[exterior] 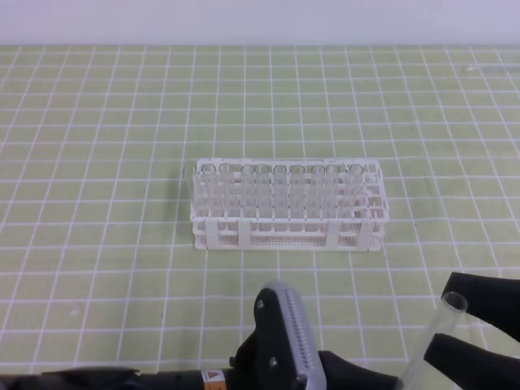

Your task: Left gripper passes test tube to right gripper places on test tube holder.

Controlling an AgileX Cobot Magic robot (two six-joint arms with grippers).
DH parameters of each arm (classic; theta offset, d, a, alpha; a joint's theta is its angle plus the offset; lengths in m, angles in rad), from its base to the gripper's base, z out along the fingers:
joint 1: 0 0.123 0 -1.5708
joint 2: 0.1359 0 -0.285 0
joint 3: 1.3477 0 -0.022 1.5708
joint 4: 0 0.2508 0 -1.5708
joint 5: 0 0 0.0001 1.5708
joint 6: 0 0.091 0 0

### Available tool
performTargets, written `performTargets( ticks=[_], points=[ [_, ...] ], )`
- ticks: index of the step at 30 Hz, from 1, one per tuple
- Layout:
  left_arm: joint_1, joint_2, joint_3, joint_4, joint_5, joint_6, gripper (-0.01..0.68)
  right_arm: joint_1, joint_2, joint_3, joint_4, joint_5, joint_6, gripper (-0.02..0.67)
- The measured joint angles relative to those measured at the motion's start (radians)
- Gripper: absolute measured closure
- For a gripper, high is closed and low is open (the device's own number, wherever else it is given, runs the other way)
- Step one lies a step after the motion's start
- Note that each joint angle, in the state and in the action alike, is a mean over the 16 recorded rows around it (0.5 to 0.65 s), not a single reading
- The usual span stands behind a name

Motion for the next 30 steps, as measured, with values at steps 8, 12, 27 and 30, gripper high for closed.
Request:
performTargets(
  ticks=[8, 12, 27, 30],
  points=[
    [0.000, 0.009, -0.018, -0.003, -0.020, 0.002, 0.538, 0.000, 0.000, 0.000, -0.013, -0.026, 0.000, 0.206],
    [0.000, 0.011, -0.020, -0.003, -0.025, 0.002, 0.538, 0.000, 0.000, 0.000, -0.017, -0.038, 0.000, 0.231],
    [0.000, 0.038, -0.057, -0.002, -0.036, 0.001, 0.537, 0.000, 0.000, 0.000, -0.030, -0.053, 0.000, 0.307],
    [0.000, 0.040, -0.063, -0.002, -0.036, 0.001, 0.537, 0.000, 0.000, 0.000, -0.033, -0.058, 0.000, 0.309]
  ],
)
